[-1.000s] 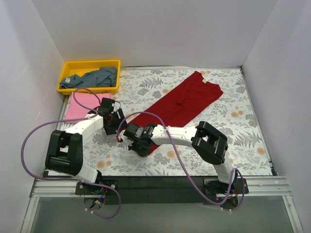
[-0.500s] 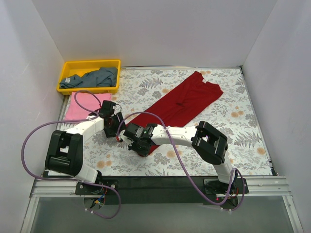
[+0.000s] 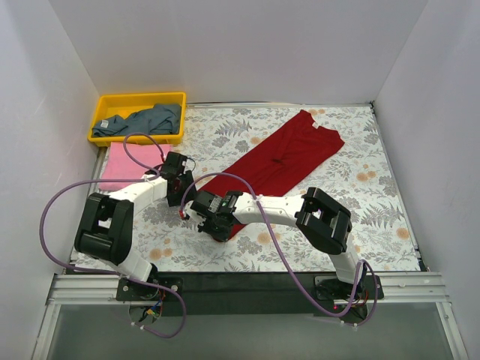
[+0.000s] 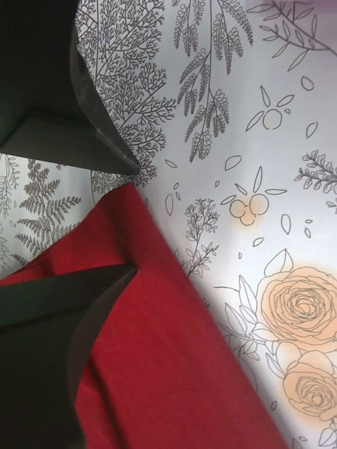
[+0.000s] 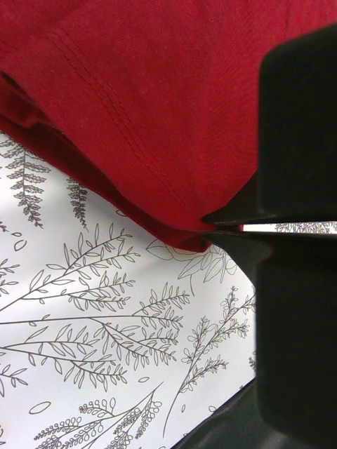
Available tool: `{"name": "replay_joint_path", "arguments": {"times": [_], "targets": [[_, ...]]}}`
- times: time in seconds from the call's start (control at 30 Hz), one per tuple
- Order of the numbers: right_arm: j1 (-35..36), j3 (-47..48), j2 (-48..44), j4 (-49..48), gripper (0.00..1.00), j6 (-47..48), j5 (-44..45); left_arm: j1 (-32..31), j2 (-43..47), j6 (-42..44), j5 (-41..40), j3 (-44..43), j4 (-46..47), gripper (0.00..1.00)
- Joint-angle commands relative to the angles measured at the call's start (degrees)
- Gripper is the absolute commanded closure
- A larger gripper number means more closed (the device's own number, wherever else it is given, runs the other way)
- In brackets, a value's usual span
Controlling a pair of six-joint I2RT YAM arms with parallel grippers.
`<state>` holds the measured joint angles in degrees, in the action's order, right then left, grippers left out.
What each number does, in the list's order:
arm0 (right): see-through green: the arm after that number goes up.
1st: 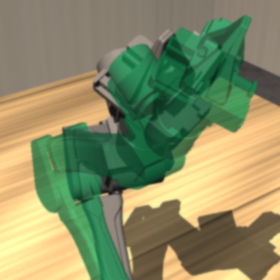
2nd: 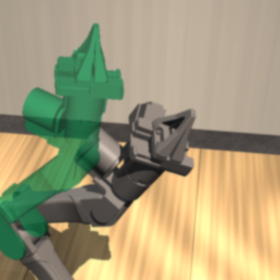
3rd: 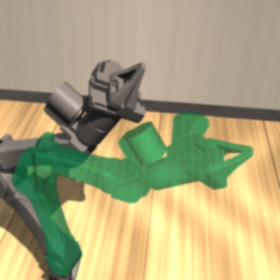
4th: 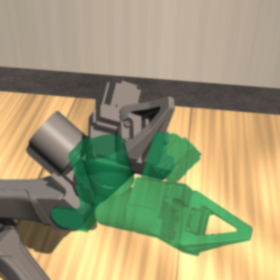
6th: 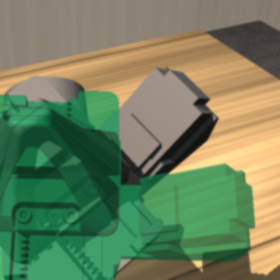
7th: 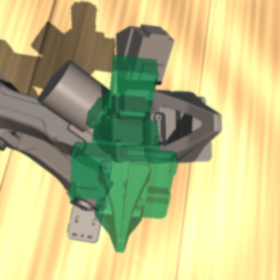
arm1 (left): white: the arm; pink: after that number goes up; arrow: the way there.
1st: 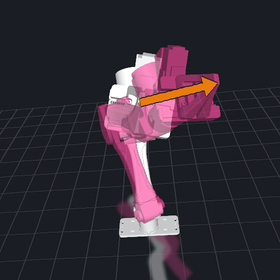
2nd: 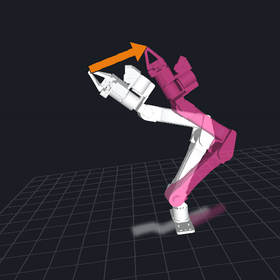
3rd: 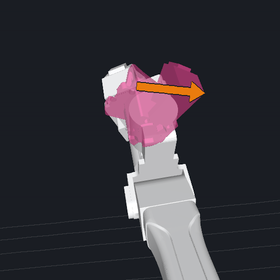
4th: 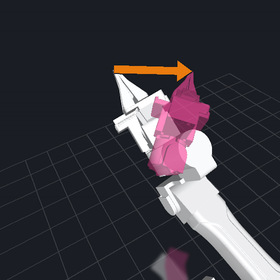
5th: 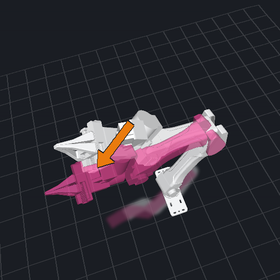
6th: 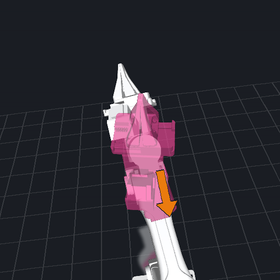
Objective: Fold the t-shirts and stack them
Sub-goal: Fold the tshirt
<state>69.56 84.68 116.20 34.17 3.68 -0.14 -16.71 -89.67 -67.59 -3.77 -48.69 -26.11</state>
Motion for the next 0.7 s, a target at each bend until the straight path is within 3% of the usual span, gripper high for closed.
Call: {"name": "replay_joint_path", "arguments": {"times": [0.0,0.07,0.2,0.3,0.53,0.67], "targets": [[0.8,0.6,0.0,1.2,0.99,0.4,-2.0,-0.9,-2.4,1.2,-1.8,1.0,0.4,0.51],[0.7,0.6,0.0,1.2,0.99,0.4,-2.0,-1.4,-2.7,1.4,-1.5,1.1,0.4,0.57],[0.8,0.5,-0.4,1.2,0.99,0.9,-3.0,-1.7,-2.4,1.4,-1.2,1.2,-0.3,0.87],[0.8,0.9,-1.3,1.2,0.99,1.6,-6.0,-1.7,-0.6,-0.2,-3.8,0.2,-4.1,1.0],[0.8,3.6,-4.2,2.5,0.99,3.1,-17.5,-0.3,6.9,-3.2,-9.6,-4.2,-19.0,1.0],[0.8,5.0,-6.4,4.3,0.99,3.8,-17.8,0.9,10.9,-3.2,-8.2,-8.5,-22.2,1.0]]}}
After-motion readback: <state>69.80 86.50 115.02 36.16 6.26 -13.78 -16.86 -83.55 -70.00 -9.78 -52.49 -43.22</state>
